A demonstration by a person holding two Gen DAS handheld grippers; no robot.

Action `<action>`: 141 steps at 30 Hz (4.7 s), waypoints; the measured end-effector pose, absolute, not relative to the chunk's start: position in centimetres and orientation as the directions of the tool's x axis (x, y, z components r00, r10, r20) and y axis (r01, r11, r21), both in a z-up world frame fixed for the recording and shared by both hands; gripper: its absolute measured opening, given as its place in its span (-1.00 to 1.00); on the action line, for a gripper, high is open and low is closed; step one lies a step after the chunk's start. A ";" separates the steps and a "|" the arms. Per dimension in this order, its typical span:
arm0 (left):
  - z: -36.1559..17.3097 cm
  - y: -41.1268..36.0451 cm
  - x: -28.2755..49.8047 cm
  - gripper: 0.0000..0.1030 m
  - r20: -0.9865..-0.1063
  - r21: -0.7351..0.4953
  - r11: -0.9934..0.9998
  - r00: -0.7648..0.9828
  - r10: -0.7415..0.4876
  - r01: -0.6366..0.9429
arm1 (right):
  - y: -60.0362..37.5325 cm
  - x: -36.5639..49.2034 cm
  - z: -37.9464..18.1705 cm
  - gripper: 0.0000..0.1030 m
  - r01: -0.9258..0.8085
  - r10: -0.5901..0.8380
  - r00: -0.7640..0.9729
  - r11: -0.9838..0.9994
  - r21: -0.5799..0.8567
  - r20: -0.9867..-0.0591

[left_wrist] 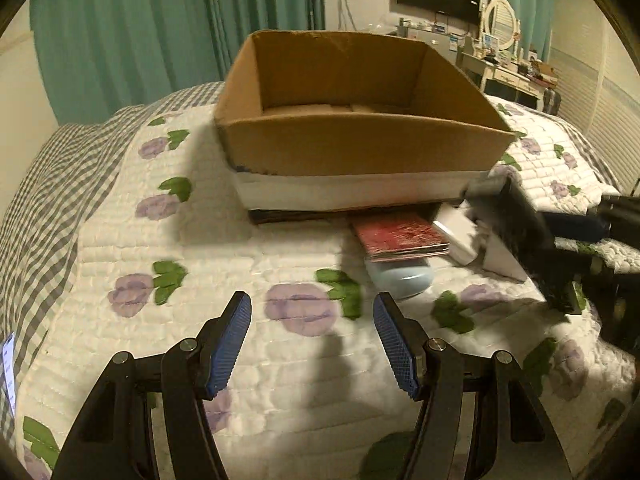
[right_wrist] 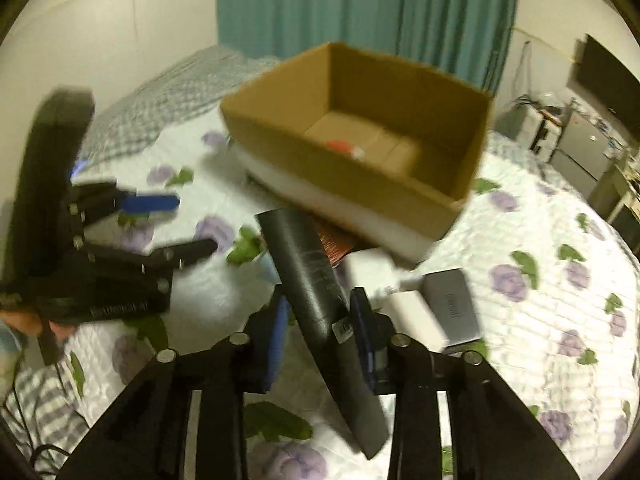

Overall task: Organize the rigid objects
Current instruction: 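Grasp the red card with the left gripper while the right holds the remote, then lower the red card and the remote into the box and open both grippers, then grasp the white power bank with the right gripper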

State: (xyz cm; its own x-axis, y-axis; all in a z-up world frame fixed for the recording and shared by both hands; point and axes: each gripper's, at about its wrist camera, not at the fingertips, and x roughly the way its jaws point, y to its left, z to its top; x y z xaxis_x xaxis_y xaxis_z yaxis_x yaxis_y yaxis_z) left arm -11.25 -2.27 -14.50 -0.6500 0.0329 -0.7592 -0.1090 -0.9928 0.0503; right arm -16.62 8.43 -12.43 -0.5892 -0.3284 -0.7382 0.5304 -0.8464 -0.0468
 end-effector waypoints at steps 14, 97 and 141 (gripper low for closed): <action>-15.5 3.5 -14.3 0.29 -0.774 0.022 -0.977 -0.622 0.117 -0.210 | 12.8 -18.9 -12.0 -0.65 0.427 -0.341 -0.631 -0.903 0.056 -0.696; -4.5 -3.1 -21.5 0.22 -0.613 -0.003 -0.994 -0.785 0.086 -0.107 | 9.2 -29.7 -4.8 0.18 0.337 -0.287 -0.712 -0.940 0.047 -0.641; -16.2 2.3 -15.2 0.23 -0.801 -0.086 -0.977 -0.570 0.184 -0.194 | 12.7 -19.3 -14.9 -0.47 0.424 -0.301 -0.581 -0.905 0.035 -0.757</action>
